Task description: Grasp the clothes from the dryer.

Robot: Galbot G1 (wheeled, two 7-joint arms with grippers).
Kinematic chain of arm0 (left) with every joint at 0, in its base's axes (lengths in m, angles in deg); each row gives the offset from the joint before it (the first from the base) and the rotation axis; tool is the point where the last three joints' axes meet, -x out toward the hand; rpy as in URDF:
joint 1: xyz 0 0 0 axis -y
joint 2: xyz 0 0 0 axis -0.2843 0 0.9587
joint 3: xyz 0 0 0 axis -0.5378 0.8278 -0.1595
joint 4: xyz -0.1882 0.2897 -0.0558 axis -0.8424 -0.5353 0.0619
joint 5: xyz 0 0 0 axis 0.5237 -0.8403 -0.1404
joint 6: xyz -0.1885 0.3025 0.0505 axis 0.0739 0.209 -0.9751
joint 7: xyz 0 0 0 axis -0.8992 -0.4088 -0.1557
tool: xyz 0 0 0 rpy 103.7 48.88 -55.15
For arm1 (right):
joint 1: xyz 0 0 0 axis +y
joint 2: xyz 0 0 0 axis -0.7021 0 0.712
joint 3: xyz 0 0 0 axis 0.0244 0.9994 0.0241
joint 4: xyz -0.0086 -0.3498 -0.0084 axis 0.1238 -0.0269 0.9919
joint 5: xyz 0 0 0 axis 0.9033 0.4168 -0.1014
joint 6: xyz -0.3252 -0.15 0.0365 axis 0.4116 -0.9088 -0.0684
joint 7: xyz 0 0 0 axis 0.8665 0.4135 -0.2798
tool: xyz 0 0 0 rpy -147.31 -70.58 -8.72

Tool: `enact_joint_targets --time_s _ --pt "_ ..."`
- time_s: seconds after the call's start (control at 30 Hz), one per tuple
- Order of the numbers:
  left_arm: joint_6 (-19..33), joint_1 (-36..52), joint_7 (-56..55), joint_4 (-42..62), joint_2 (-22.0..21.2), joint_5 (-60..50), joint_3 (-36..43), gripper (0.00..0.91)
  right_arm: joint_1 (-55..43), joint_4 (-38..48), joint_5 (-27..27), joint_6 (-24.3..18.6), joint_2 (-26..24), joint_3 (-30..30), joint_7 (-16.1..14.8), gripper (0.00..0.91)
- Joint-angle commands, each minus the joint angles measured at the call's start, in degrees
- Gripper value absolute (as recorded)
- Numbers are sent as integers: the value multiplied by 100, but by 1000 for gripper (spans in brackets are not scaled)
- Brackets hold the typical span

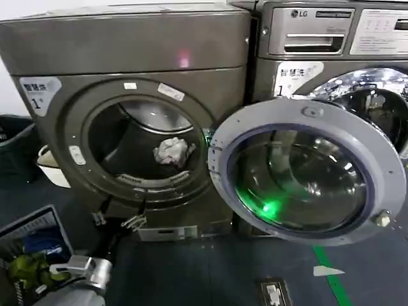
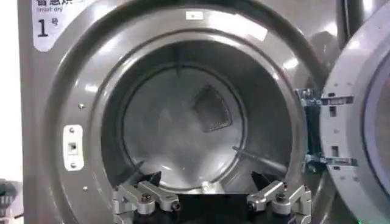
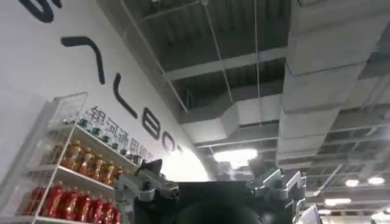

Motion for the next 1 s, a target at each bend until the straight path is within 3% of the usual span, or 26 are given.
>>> enact_joint_targets --time_s 0.03,1.0 --pt "-1 -4 2 5 -5 -6 -8 907 -8 1 -27 -86 -5 9 12 907" --pt "-3 4 2 5 -6 -1 -8 907 -38 -91 10 -81 40 122 -3 907"
